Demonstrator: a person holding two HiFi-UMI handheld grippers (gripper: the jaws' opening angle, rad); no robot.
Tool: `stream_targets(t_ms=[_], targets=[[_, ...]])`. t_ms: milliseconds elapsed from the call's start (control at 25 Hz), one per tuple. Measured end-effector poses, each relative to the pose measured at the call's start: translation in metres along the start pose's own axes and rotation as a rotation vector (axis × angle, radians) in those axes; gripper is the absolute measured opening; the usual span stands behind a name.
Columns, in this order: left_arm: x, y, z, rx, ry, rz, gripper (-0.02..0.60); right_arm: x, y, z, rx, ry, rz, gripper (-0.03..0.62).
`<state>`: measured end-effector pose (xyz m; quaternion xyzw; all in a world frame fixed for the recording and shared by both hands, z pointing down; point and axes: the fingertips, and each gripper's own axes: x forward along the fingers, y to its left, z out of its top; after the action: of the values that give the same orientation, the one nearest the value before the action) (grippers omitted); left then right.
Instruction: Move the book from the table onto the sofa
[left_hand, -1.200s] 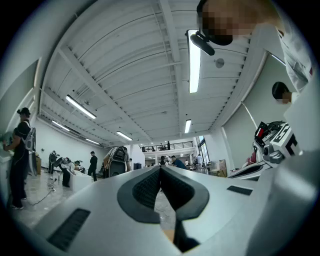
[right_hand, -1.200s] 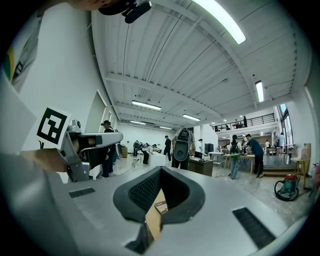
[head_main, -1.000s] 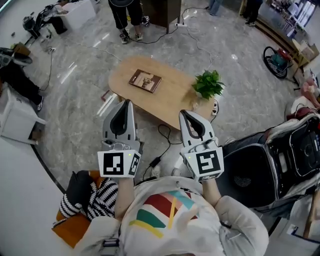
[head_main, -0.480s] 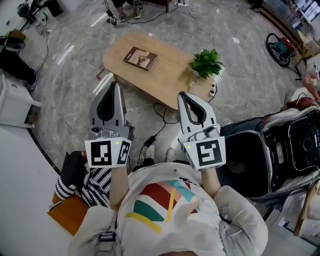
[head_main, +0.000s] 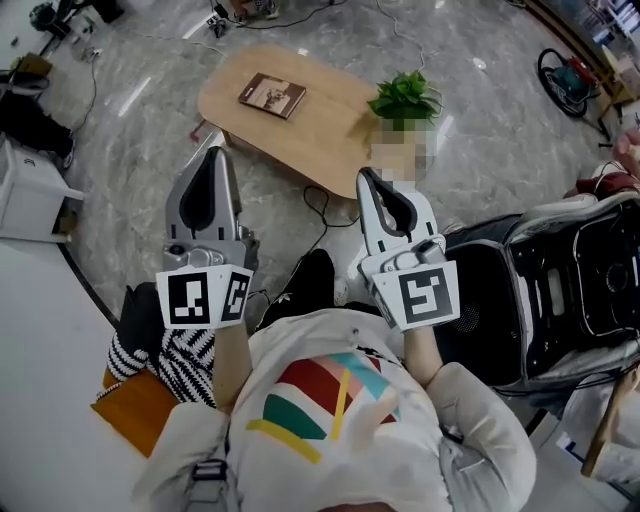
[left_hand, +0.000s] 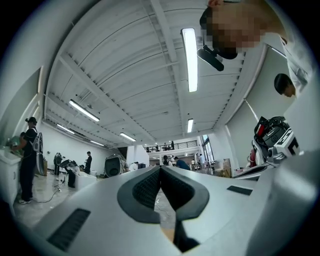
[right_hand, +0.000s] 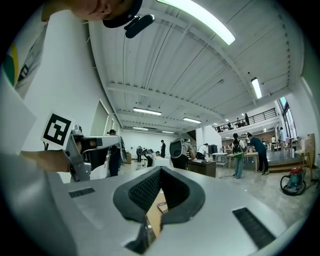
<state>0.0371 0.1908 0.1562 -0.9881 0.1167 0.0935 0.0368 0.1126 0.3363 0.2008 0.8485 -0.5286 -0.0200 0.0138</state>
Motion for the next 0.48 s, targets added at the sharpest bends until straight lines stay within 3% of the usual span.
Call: stream_targets(t_ms=[320, 480], targets=[[0.015, 0.012, -0.013, 0.004, 0.001, 0.005, 0.008, 0.019, 0.004, -0.01, -0.006, 0.002, 0.038, 0.012], [0.033, 0.043, -0.023, 0.01, -0.007, 0.019, 0.008, 0.061, 0.004, -0.013, 0.018, 0.004, 0.049, 0.012]])
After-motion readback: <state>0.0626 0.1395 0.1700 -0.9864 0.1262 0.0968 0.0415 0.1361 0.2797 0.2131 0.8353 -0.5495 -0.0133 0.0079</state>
